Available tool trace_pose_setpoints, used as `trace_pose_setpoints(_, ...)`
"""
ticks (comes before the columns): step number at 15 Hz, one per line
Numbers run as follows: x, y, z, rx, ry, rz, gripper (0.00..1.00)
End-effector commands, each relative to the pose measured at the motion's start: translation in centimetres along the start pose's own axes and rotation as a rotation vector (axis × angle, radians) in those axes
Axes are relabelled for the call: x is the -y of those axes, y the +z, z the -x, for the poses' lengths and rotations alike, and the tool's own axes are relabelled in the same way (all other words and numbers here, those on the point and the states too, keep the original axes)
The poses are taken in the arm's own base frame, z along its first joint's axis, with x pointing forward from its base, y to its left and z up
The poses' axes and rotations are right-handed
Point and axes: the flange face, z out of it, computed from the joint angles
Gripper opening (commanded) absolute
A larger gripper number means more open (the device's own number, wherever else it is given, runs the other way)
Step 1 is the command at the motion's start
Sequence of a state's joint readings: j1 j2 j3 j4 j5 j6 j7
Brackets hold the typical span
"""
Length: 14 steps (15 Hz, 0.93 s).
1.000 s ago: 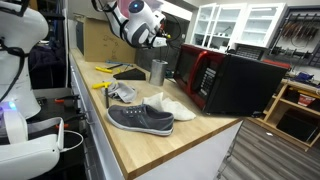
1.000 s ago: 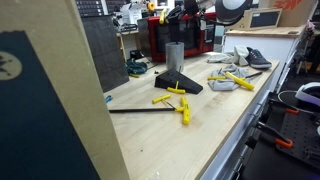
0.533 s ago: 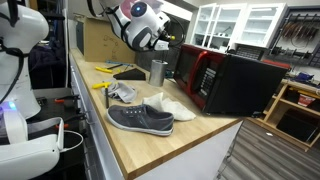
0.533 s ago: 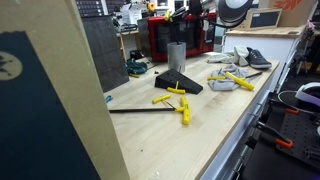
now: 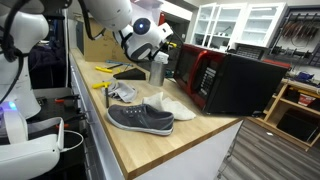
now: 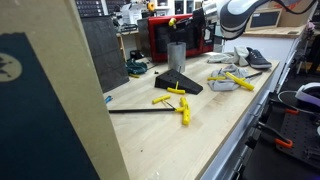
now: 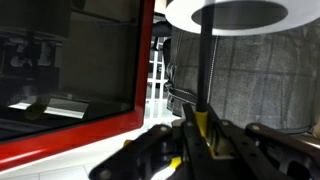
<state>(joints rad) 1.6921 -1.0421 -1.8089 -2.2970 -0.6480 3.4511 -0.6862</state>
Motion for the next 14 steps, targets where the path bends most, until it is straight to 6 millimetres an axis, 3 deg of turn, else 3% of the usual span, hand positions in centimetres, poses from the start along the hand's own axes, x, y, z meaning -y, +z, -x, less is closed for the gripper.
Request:
trace_pose_setpoints(1,-0.3,0.2,2.9,-0.052,-0.005,-0.003,0.03)
trace_pose_setpoints(3,0.5,0.5,4.3,-0.050,-0.003,-0.021,0.03)
trace_pose_setpoints(4,0.9,0.6,5.0,-0.046,-0.001,-0.032,0.33)
trace_pose_setpoints(8,2.8,1.1,6.4,-0.022,-0.042,-0.062,0.59)
trace_pose_setpoints(9,2.1,1.0,6.0,-0.021,-0.051,-0.067,0.66)
trace_pose_setpoints(14,2.4,0.2,5.3,0.004,-0.092,-0.051,0.99)
